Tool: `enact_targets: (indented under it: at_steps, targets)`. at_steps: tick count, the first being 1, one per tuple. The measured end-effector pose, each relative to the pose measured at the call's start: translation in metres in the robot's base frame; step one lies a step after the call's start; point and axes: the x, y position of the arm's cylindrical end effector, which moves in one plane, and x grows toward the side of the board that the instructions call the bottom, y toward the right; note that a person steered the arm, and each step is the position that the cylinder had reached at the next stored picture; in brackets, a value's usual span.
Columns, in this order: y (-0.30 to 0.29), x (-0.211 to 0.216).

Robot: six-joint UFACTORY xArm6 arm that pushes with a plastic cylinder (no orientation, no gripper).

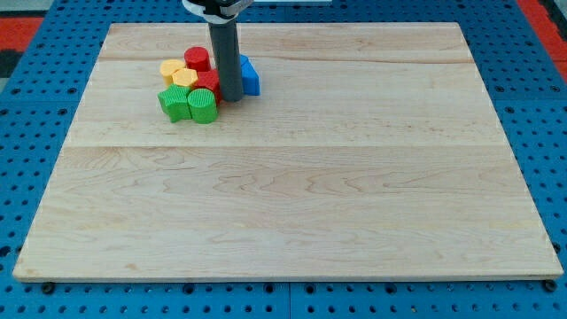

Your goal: Push a group of blocks towards top of the board

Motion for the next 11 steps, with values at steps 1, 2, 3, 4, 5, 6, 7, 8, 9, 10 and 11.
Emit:
enact_targets:
  at_steps: [1,2,3,4,5,6,7,8,9,10,11]
  targets:
    - [0.020,0.008]
    - [0.020,0.012]
    - [0.055,0.012]
    - [0.065,0.010]
    - [0.065,0.006]
    - [0.065,0.005]
    - [0.065,0.005]
    - [0.065,0.015]
    - [0.030,0.045]
    - [-0.055,0.068]
    - [-0.094,0.047]
